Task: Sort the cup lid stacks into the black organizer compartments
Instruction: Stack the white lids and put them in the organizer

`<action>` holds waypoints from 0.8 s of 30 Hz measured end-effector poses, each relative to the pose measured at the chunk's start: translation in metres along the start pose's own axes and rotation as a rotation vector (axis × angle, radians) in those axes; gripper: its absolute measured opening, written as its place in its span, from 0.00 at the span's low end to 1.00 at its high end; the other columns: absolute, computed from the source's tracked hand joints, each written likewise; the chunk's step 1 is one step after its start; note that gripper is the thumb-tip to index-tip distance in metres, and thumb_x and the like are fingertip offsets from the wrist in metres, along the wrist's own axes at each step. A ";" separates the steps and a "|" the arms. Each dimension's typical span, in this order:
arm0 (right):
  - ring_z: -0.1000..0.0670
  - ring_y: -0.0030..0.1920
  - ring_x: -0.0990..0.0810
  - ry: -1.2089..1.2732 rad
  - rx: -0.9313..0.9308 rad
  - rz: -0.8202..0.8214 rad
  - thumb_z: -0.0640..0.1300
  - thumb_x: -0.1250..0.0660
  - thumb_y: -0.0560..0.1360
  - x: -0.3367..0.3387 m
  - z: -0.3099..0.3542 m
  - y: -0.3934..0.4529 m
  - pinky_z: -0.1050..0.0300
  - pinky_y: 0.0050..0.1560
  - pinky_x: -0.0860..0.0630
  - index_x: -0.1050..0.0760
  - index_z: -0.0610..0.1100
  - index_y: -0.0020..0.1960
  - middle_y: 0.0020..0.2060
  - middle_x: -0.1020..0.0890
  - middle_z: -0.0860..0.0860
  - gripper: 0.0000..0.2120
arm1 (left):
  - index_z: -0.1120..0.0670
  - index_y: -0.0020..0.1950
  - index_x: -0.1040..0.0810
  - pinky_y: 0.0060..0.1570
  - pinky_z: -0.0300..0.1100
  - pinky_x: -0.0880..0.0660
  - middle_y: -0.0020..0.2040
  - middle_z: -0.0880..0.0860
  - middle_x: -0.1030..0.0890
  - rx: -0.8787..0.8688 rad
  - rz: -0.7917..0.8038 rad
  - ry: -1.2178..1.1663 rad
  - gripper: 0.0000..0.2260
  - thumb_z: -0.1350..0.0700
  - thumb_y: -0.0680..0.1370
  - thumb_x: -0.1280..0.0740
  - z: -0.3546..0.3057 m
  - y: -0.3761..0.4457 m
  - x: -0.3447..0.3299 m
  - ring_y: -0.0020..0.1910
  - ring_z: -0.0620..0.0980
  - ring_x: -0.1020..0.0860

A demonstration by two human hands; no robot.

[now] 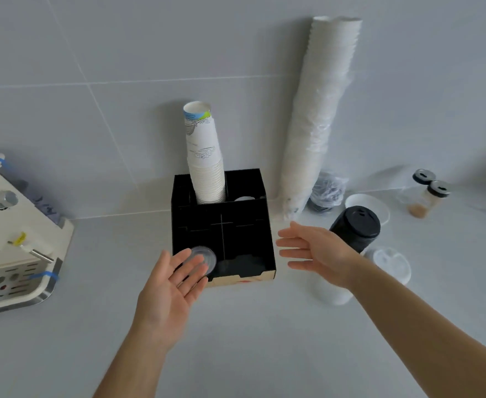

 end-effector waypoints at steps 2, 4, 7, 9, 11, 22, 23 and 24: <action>0.46 0.58 0.17 0.029 0.003 -0.041 0.54 0.40 0.81 0.023 -0.008 -0.008 0.44 0.63 0.23 0.20 0.46 0.58 0.57 0.15 0.48 0.16 | 0.57 0.61 0.23 0.56 0.49 0.25 0.59 0.59 0.18 0.013 0.011 0.035 0.18 0.45 0.82 0.42 0.009 -0.004 -0.011 0.58 0.55 0.20; 0.46 0.58 0.17 0.075 0.005 -0.073 0.54 0.39 0.81 0.047 -0.016 -0.016 0.44 0.63 0.22 0.19 0.45 0.57 0.57 0.15 0.47 0.16 | 0.56 0.59 0.22 0.54 0.49 0.25 0.58 0.59 0.18 0.029 0.024 0.060 0.18 0.45 0.81 0.42 0.021 -0.006 -0.025 0.58 0.55 0.19; 0.46 0.57 0.17 0.121 0.002 -0.124 0.54 0.38 0.81 0.076 -0.027 -0.028 0.45 0.61 0.22 0.19 0.44 0.58 0.57 0.15 0.47 0.16 | 0.57 0.62 0.23 0.53 0.48 0.24 0.58 0.59 0.18 0.050 0.050 0.096 0.19 0.45 0.81 0.42 0.035 -0.006 -0.045 0.58 0.55 0.20; 0.46 0.57 0.17 0.146 -0.001 -0.154 0.54 0.38 0.80 0.094 -0.034 -0.035 0.46 0.61 0.22 0.20 0.44 0.59 0.57 0.15 0.47 0.17 | 0.57 0.64 0.24 0.55 0.48 0.24 0.58 0.58 0.18 0.059 0.066 0.120 0.20 0.45 0.81 0.42 0.043 -0.004 -0.060 0.58 0.55 0.19; 0.45 0.58 0.17 0.174 -0.011 -0.181 0.53 0.38 0.81 0.110 -0.044 -0.042 0.47 0.60 0.22 0.20 0.43 0.61 0.57 0.15 0.46 0.18 | 0.57 0.63 0.24 0.58 0.49 0.25 0.58 0.58 0.18 0.066 0.084 0.146 0.19 0.45 0.81 0.41 0.052 -0.001 -0.076 0.58 0.55 0.20; 0.44 0.58 0.18 0.267 -0.064 -0.284 0.51 0.36 0.80 0.162 -0.101 -0.059 0.47 0.62 0.22 0.19 0.45 0.54 0.56 0.16 0.46 0.12 | 0.56 0.64 0.24 0.48 0.47 0.23 0.57 0.58 0.18 0.177 0.124 0.361 0.17 0.47 0.80 0.37 0.114 0.032 -0.134 0.52 0.54 0.18; 0.45 0.57 0.17 0.288 -0.069 -0.287 0.51 0.35 0.80 0.162 -0.105 -0.059 0.47 0.62 0.22 0.19 0.45 0.54 0.56 0.15 0.46 0.11 | 0.57 0.64 0.24 0.48 0.47 0.23 0.57 0.59 0.18 0.184 0.124 0.384 0.17 0.48 0.80 0.37 0.118 0.034 -0.136 0.52 0.54 0.18; 0.46 0.57 0.17 0.315 -0.075 -0.294 0.50 0.35 0.80 0.163 -0.110 -0.058 0.47 0.62 0.22 0.19 0.45 0.54 0.55 0.15 0.47 0.11 | 0.57 0.63 0.24 0.48 0.47 0.23 0.57 0.58 0.18 0.190 0.127 0.414 0.17 0.48 0.80 0.37 0.123 0.036 -0.140 0.52 0.54 0.18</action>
Point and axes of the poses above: each hand's wrist, its own y-axis towards the middle knuckle, its own x-axis out of the back of the hand, z = x × y, the point moved 4 cm from there along y, towards the middle knuckle
